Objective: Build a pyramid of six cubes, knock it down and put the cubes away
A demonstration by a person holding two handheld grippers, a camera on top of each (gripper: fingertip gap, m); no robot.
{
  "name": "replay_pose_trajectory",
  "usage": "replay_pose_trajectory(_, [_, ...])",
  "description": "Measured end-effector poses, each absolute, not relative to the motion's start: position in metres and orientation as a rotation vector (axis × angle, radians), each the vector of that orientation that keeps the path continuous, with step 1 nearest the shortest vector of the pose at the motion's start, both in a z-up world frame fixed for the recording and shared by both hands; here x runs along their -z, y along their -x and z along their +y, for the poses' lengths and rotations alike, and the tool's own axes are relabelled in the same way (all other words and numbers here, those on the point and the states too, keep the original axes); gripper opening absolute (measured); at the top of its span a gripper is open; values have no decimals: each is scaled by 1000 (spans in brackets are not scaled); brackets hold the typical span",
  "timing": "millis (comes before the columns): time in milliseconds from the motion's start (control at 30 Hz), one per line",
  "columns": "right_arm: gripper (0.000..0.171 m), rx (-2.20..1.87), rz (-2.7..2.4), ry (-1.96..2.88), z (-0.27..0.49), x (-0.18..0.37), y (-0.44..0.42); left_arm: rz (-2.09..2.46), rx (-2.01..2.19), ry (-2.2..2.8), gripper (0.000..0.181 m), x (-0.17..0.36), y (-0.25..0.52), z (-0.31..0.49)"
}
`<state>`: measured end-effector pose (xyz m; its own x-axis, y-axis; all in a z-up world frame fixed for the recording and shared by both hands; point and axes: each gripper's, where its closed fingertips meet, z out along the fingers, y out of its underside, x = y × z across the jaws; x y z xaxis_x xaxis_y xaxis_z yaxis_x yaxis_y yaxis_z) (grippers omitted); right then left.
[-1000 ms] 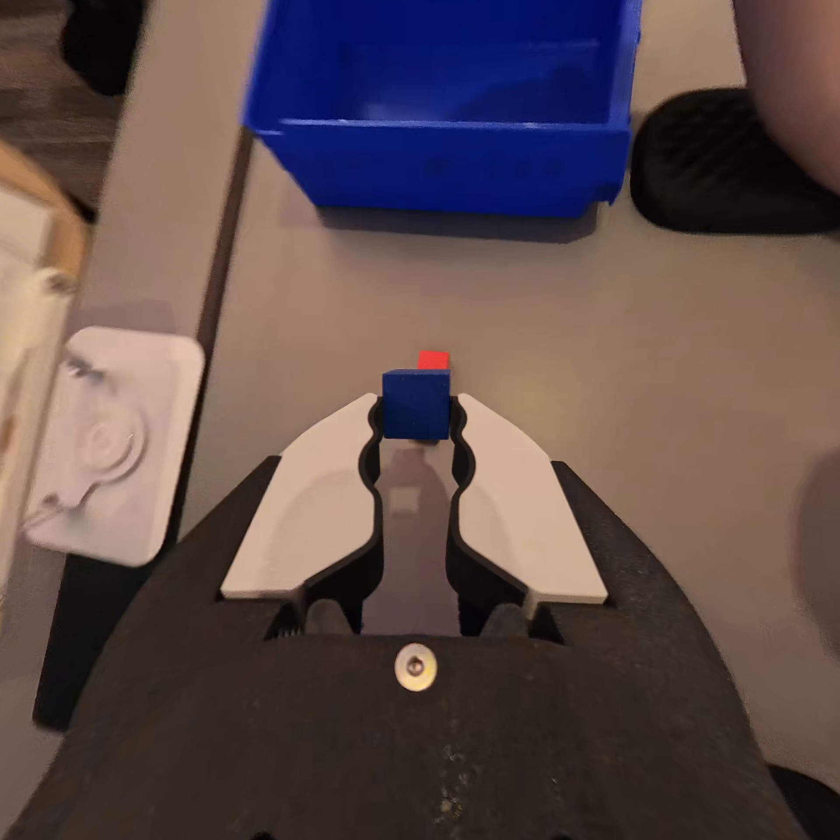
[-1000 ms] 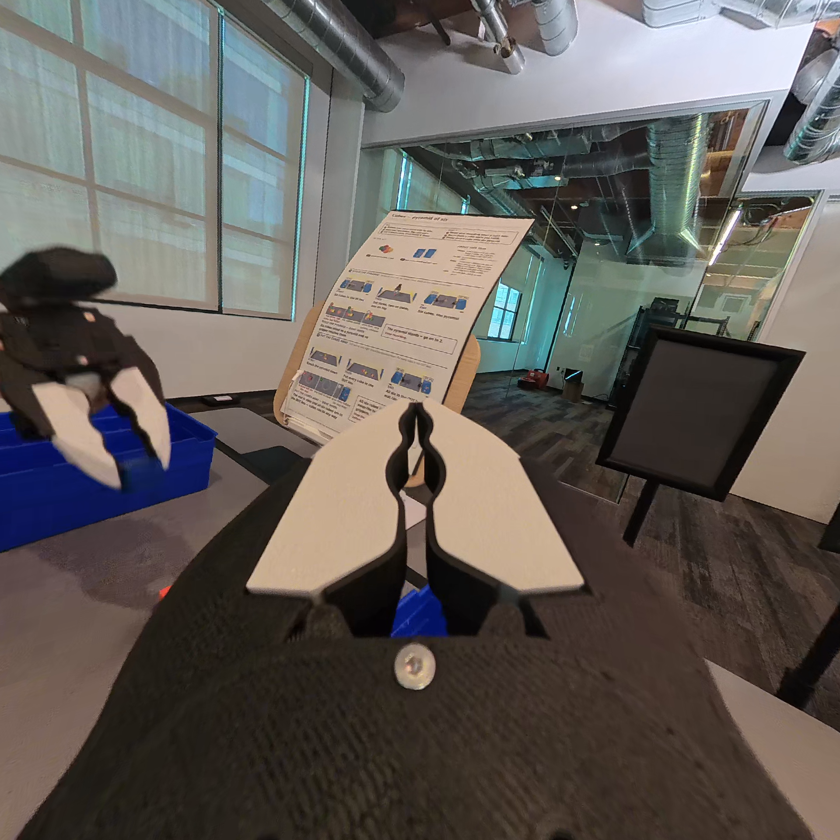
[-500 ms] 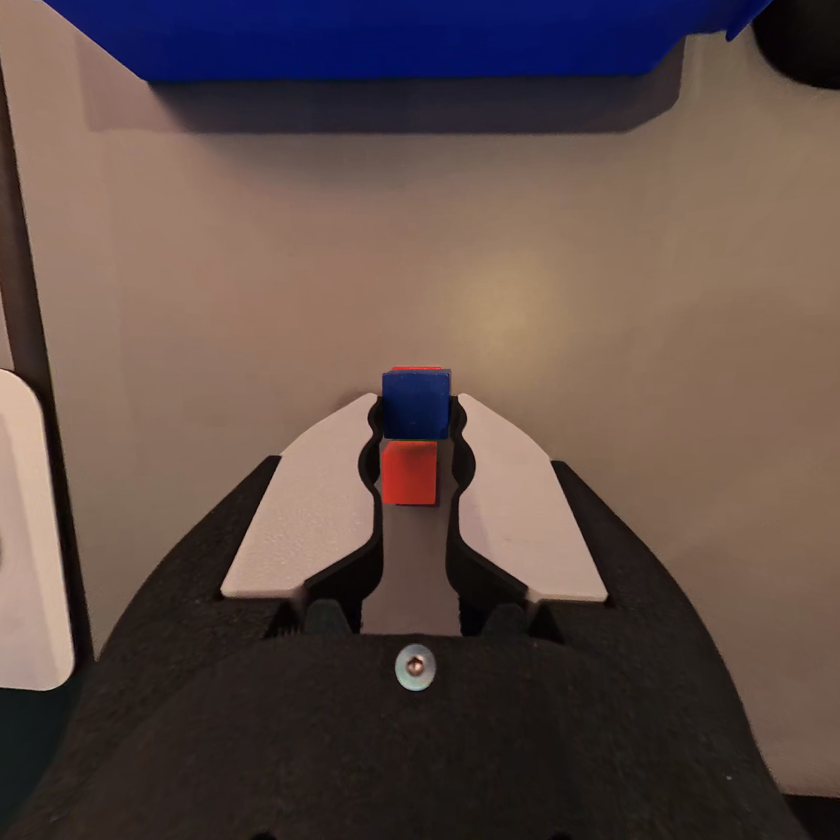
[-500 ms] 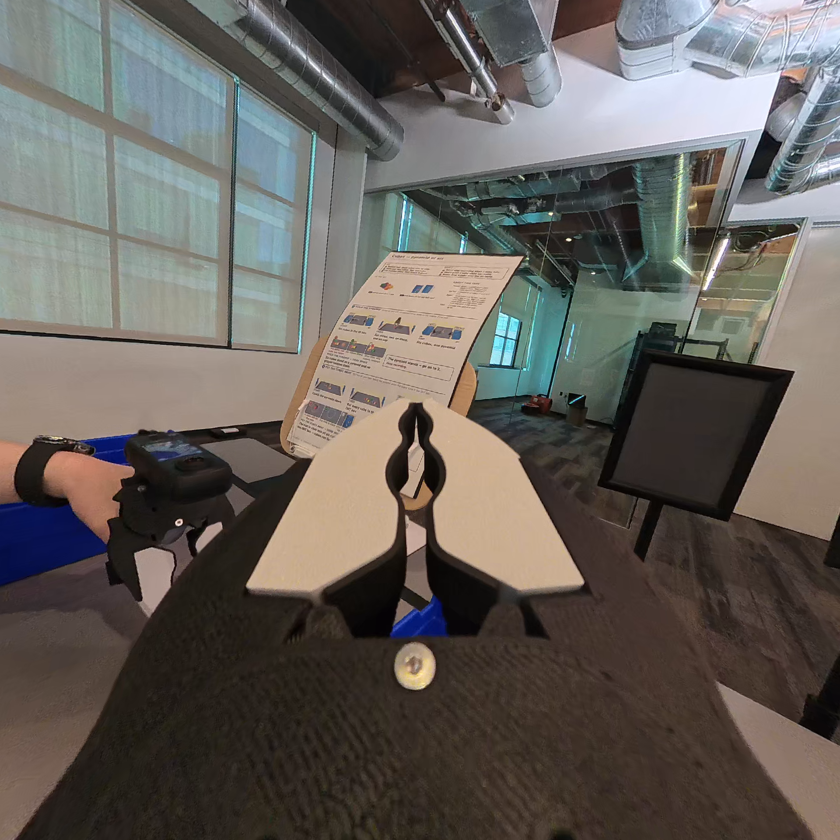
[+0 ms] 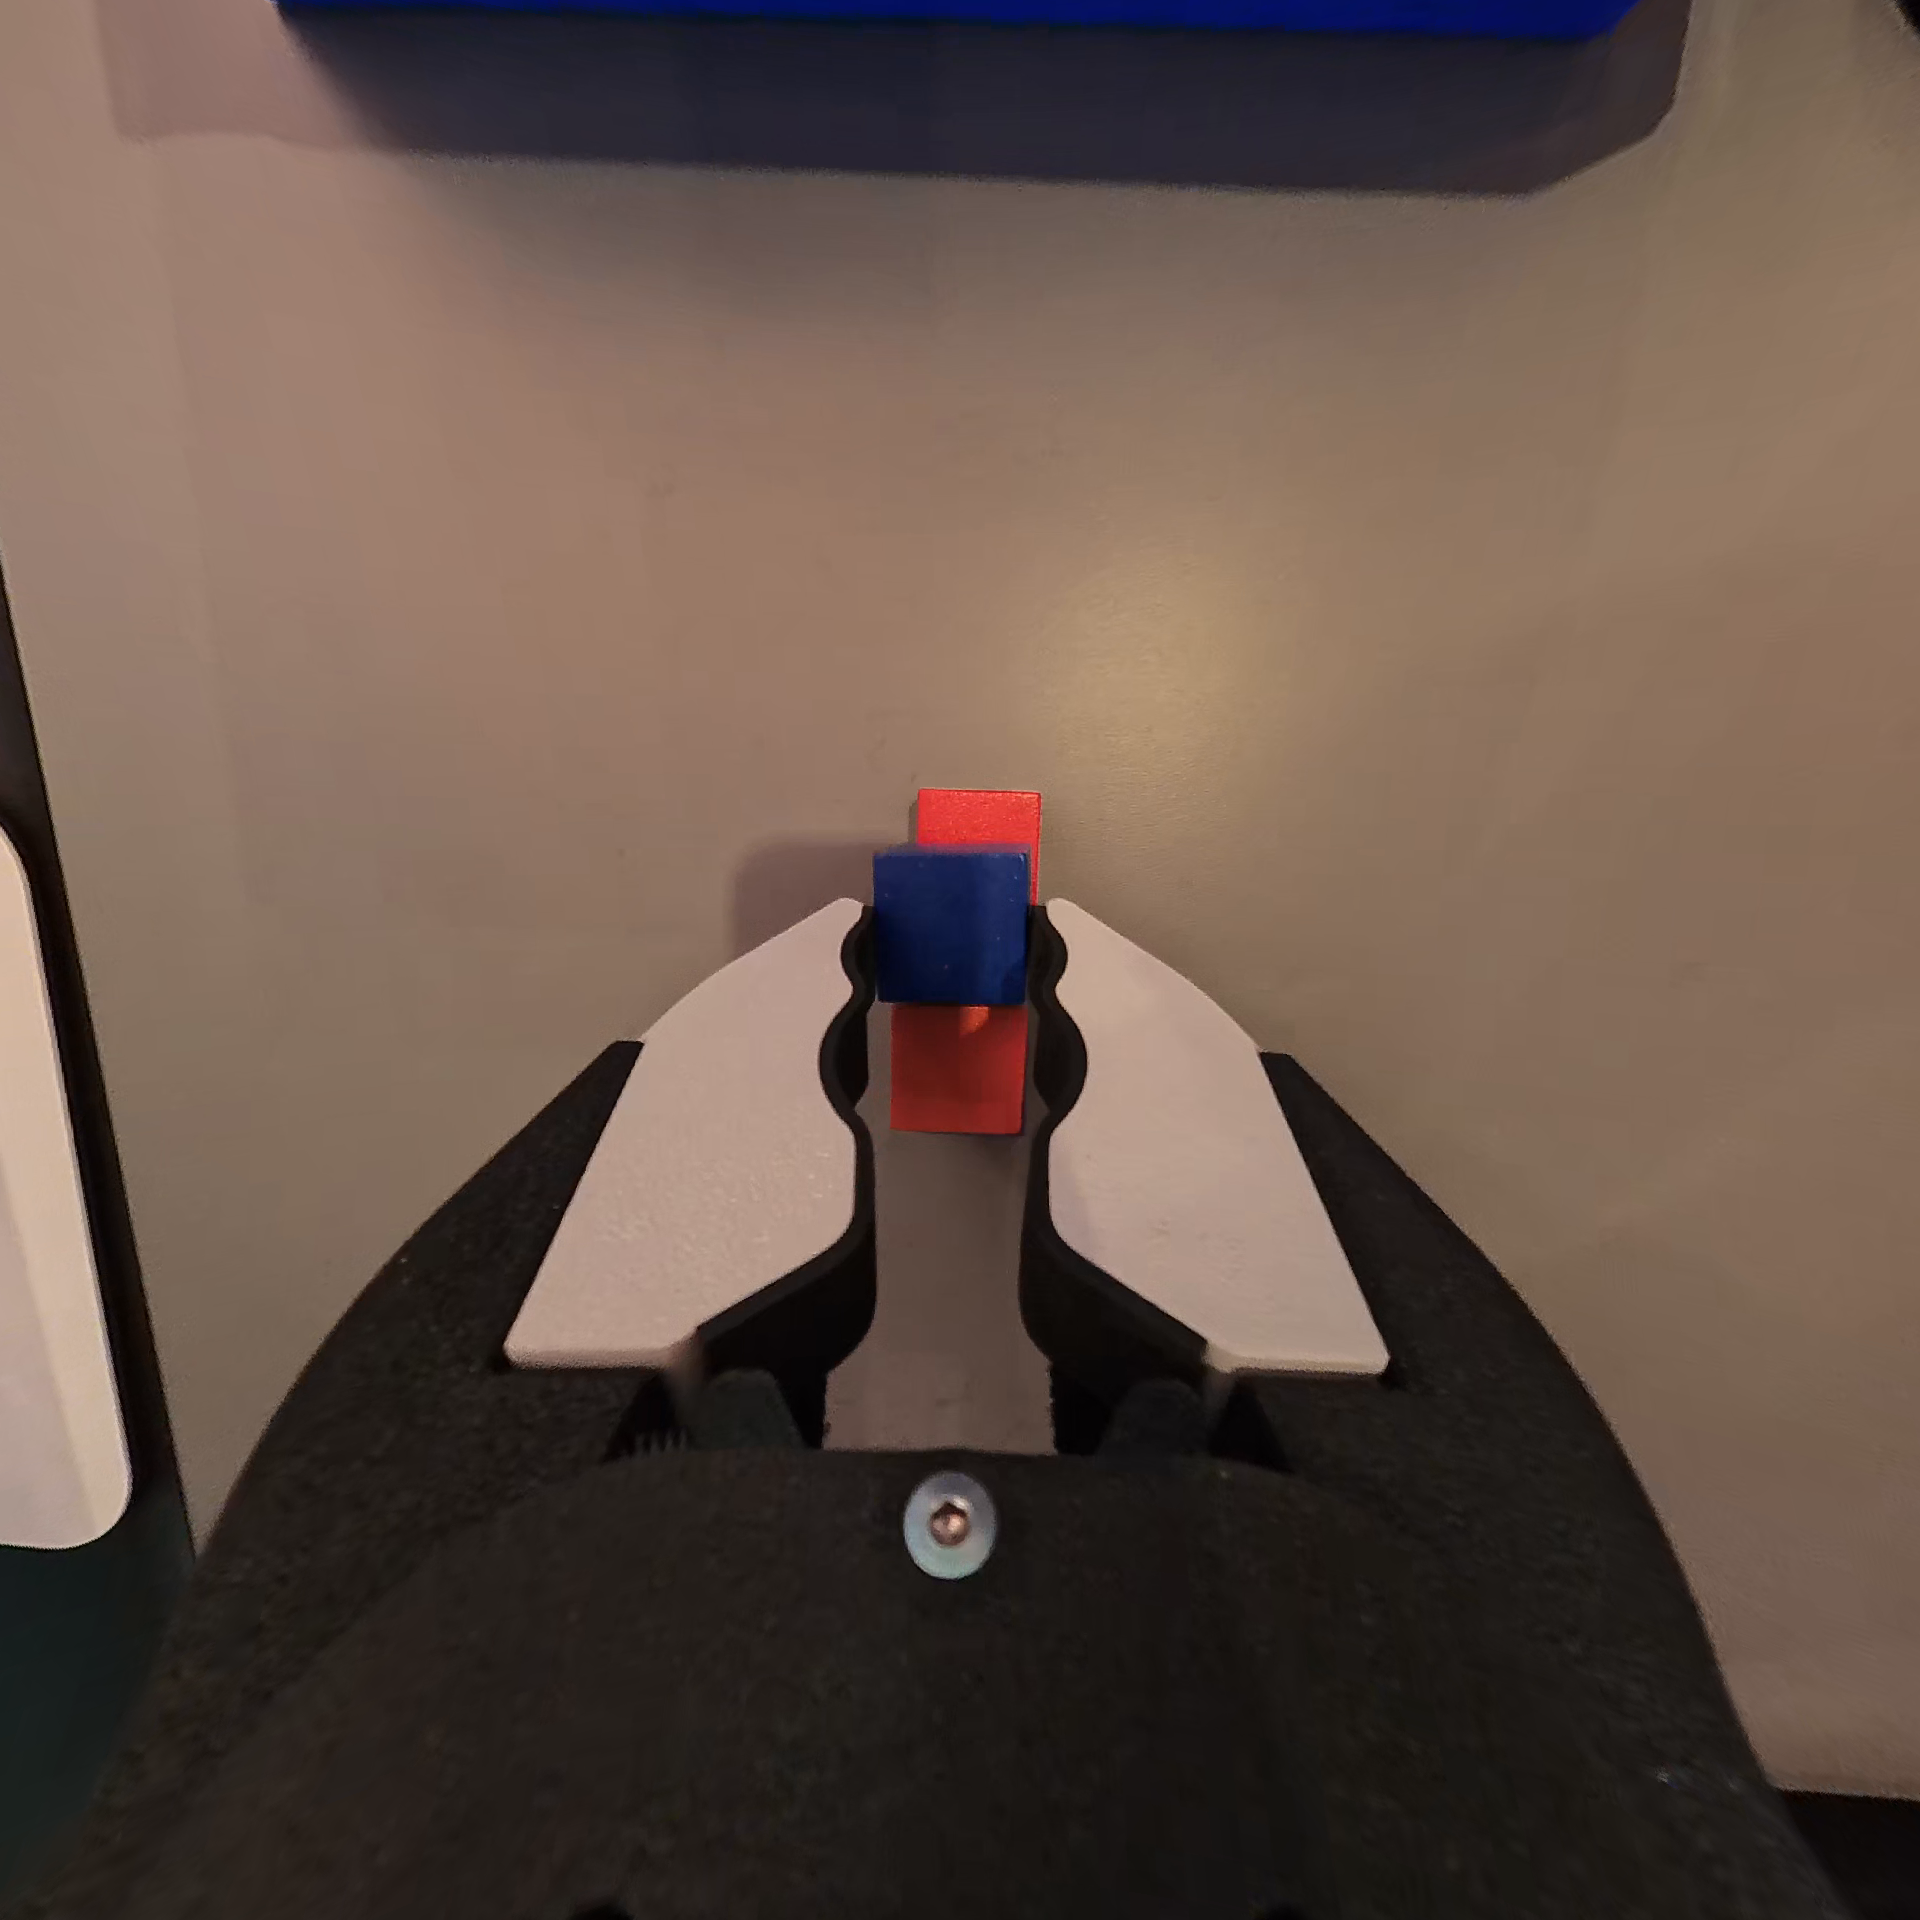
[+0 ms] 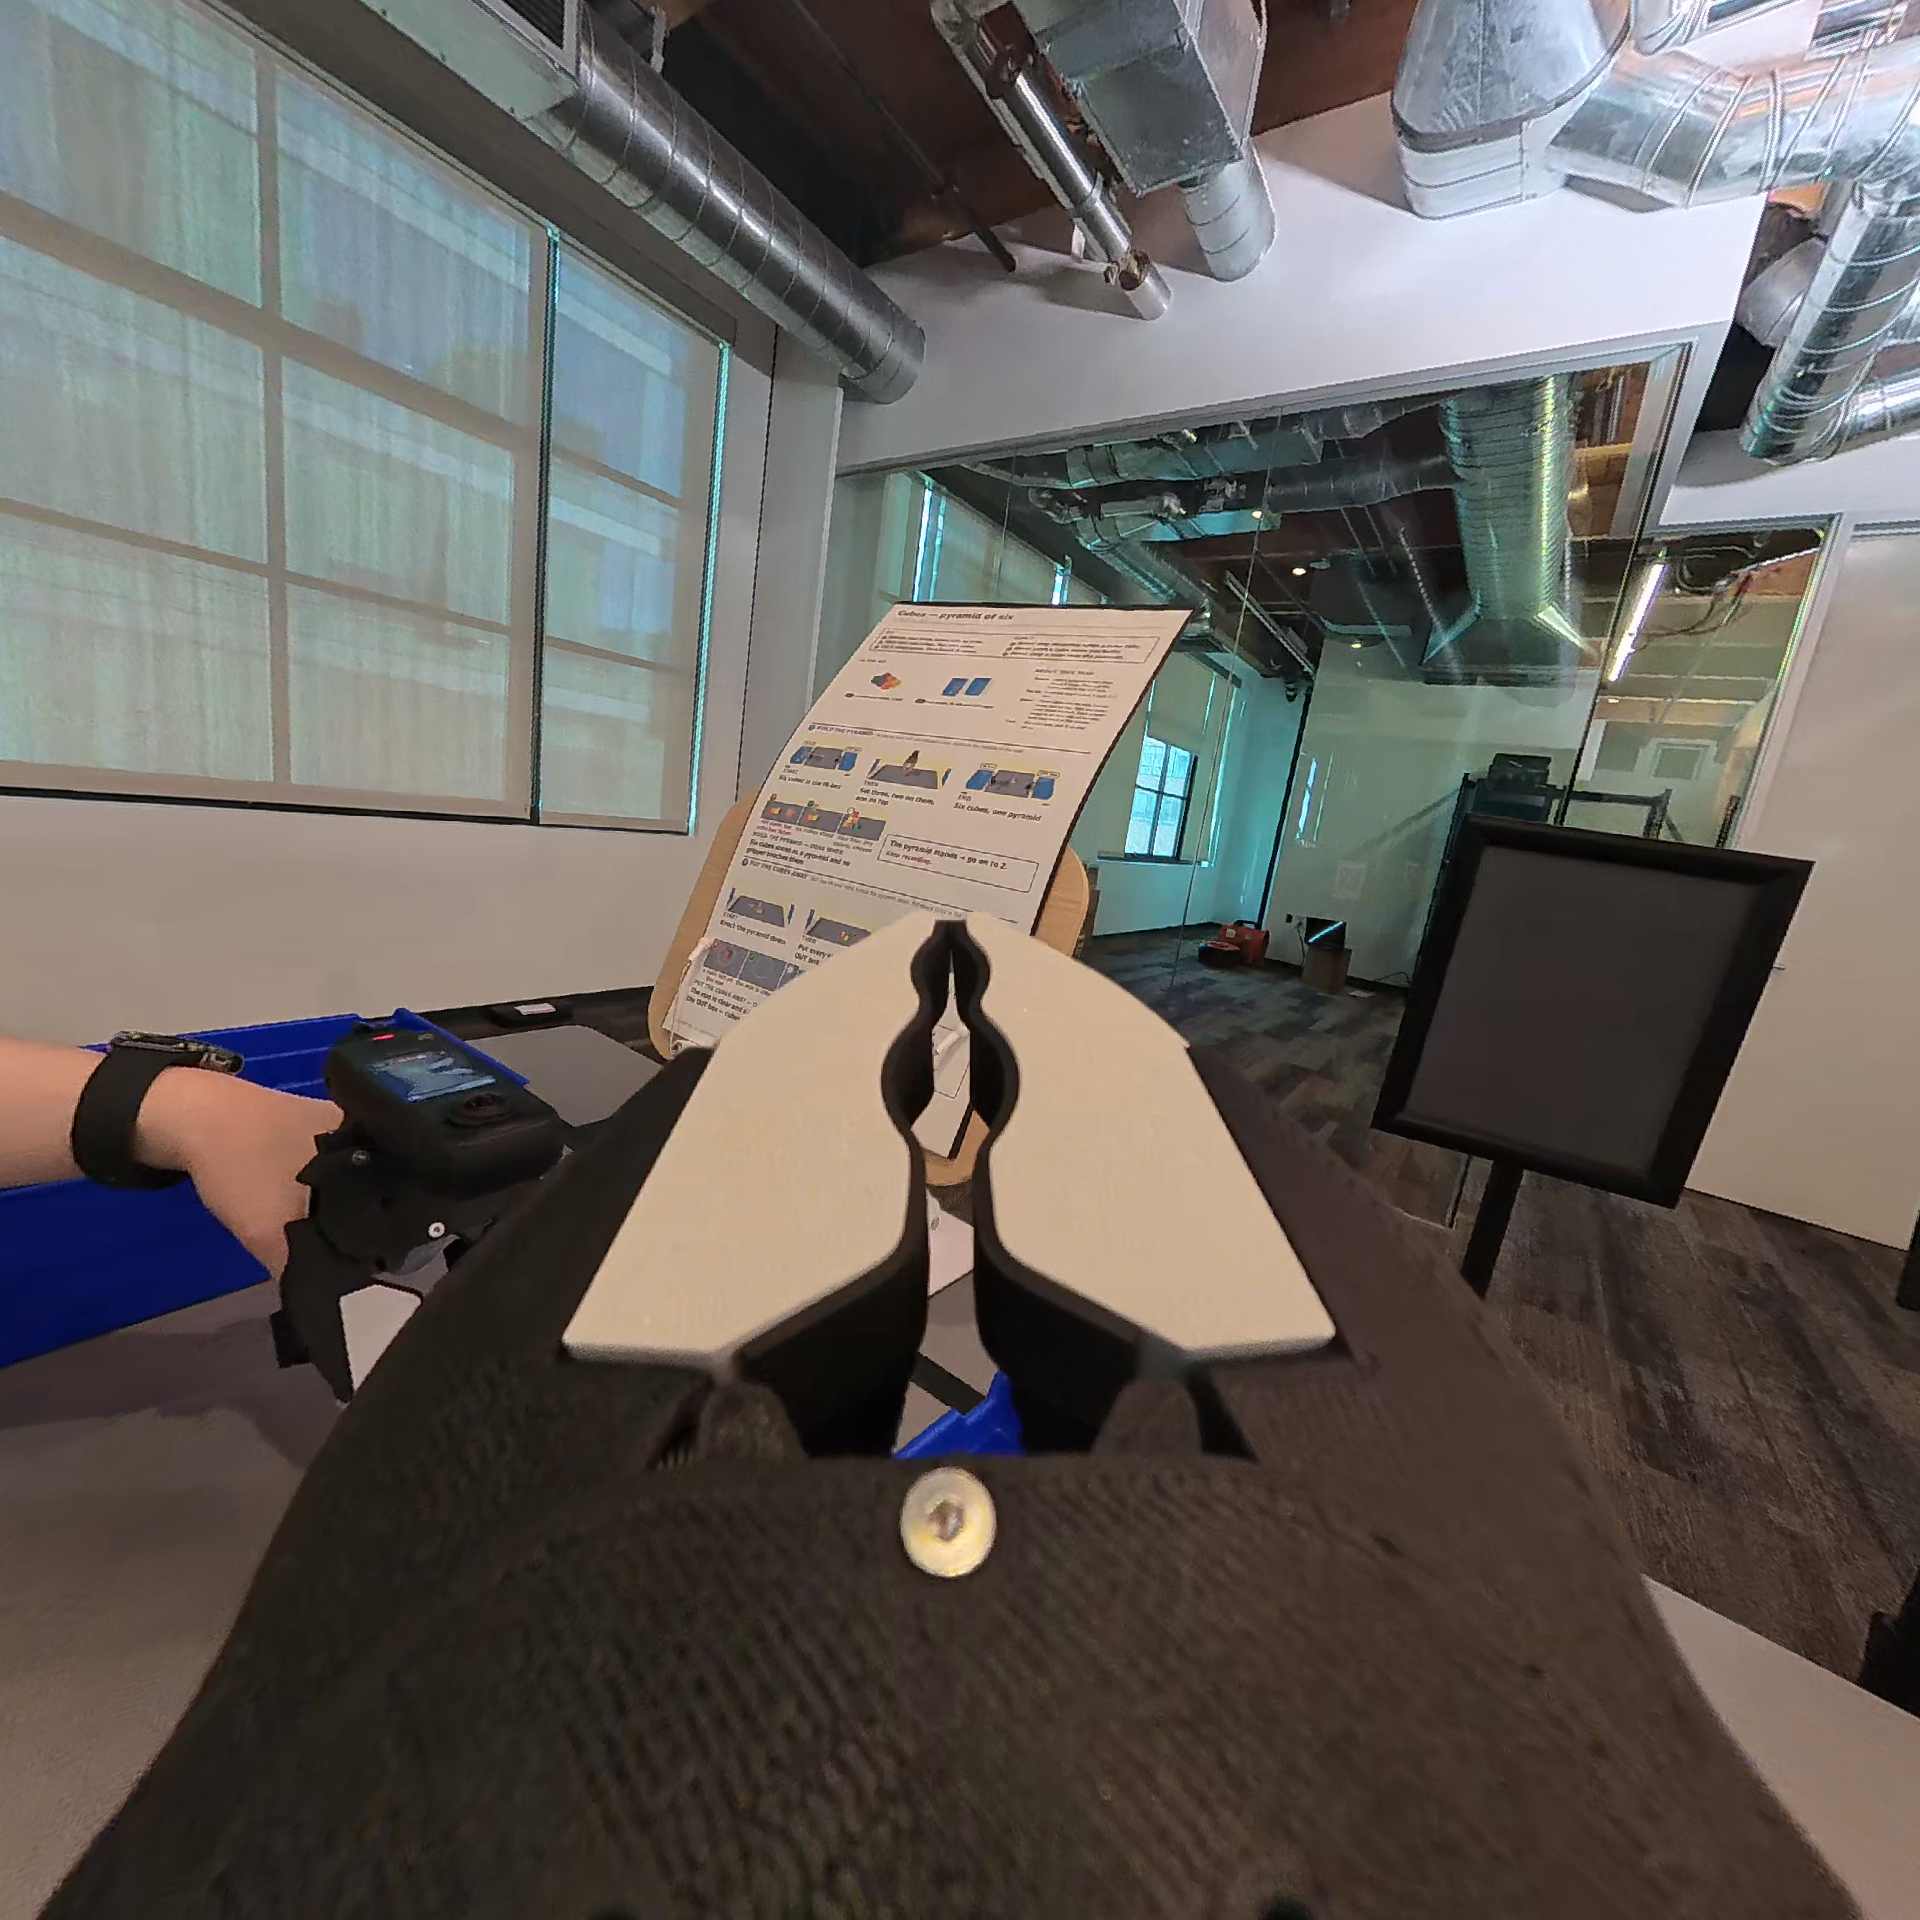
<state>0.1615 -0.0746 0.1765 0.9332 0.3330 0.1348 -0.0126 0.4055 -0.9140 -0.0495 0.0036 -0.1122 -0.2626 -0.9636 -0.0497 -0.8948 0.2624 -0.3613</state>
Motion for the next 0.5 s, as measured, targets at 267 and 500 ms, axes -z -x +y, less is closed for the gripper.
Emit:
replay_pose_trajectory(267, [1, -230, -304, 1123, -78, -178, -167, 2288, 370, 1733, 28, 115, 52, 5])
replay_pose_trajectory(500, [1, -231, -306, 1124, -78, -178, -166, 2319, 355, 1719, 27, 116, 52, 3])
